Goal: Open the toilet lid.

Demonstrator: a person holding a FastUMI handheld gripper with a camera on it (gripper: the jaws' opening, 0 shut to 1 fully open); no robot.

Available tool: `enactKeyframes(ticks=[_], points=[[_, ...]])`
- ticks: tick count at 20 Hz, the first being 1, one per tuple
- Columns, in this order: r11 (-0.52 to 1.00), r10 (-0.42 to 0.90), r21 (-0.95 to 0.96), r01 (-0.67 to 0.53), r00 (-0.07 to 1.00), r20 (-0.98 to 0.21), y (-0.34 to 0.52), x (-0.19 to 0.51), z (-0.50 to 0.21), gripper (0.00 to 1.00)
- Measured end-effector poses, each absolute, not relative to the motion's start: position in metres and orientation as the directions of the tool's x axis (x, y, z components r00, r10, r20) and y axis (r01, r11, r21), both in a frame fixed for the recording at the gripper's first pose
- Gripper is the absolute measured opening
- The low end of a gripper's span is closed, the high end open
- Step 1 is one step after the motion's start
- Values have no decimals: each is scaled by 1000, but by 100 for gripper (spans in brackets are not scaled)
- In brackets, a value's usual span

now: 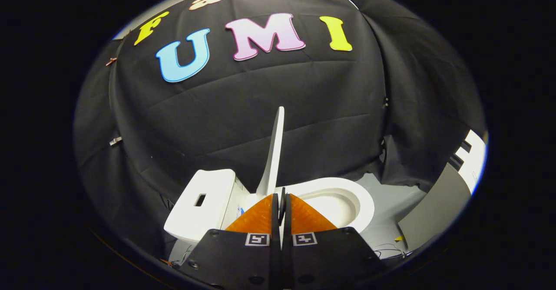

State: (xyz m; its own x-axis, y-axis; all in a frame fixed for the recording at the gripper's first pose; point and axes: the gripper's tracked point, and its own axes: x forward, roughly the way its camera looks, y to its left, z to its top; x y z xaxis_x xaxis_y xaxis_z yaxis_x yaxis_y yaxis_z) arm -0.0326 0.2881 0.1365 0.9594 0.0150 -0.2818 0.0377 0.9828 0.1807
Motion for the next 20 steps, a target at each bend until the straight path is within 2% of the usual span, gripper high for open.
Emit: enactKeyframes(ticks=[20], points=[[1000, 31, 12, -29, 969, -247, 444, -38, 150, 5]])
